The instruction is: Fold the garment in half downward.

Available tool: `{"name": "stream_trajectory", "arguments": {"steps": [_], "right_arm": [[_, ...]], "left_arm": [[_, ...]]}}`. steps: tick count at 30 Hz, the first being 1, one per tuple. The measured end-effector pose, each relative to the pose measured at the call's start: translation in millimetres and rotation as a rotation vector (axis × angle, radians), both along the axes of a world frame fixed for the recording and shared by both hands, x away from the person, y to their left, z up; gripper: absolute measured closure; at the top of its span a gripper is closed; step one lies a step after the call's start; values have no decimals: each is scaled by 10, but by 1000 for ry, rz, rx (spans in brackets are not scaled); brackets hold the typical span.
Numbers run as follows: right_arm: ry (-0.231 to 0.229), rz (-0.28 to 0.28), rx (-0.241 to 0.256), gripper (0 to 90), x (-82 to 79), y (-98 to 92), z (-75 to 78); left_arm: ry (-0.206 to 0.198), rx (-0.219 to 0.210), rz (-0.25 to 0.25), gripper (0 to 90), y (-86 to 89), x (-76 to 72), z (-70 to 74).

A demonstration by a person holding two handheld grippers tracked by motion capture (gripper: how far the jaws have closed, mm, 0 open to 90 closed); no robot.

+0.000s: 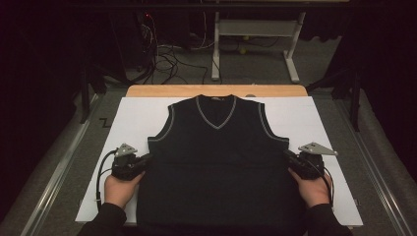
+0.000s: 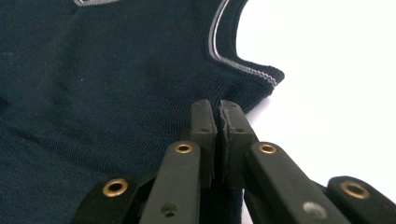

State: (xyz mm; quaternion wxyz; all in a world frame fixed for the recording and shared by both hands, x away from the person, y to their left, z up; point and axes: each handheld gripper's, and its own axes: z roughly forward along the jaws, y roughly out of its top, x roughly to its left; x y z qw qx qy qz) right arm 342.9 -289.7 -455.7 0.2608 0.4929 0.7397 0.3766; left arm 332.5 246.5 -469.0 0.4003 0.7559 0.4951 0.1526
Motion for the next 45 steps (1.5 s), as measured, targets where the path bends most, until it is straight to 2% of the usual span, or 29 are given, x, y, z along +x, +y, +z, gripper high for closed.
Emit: {"name": "stream_trajectory", "arguments": {"steps": [4, 7, 13, 19, 23, 26, 29, 30, 31, 34, 35, 36, 37, 38, 45], "right_arm": [[-23, -3, -1, 865, 17, 4, 41], [-57, -5, 6, 866, 40, 7, 119], [-93, -10, 18, 866, 65, 10, 171], [-132, -19, 34, 867, 66, -5, 215], [-143, -22, 45, 867, 72, -10, 216], [-146, -18, 48, 868, 49, -5, 206], [-136, 1, 39, 867, -34, -3, 163], [-135, 5, 34, 867, -53, -5, 157], [-133, 7, 28, 867, -88, -10, 152], [-137, 14, 15, 867, -156, -9, 155], [-145, 22, 13, 867, -227, -9, 172], [-145, 22, 13, 867, -227, -9, 172], [-154, 28, 14, 867, -296, -12, 200], [-157, 30, 13, 867, -329, -13, 210], [-158, 43, 15, 867, -483, -52, 214]], "left_arm": [[-20, 4, 5, 819, 4, 47, 64], [-46, 11, 13, 820, 20, 103, 173], [-83, 15, 24, 820, 54, 164, 324], [-96, 11, 51, 821, 71, 247, 440], [-98, 1, 67, 821, 104, 261, 444], [-95, -2, 58, 821, 73, 200, 379], [-99, -33, 39, 821, 82, 69, 270], [-99, -33, 39, 821, 82, 69, 270], [-105, -48, 32, 821, 111, -12, 224], [-100, -68, 14, 820, 153, -97, 193], [-95, -75, -3, 820, 177, -158, 202], [-95, -75, -3, 819, 177, -158, 202], [-111, -78, -16, 819, 191, -245, 230], [-113, -74, -21, 819, 191, -273, 237], [-116, -64, -47, 818, 206, -476, 249]]}}
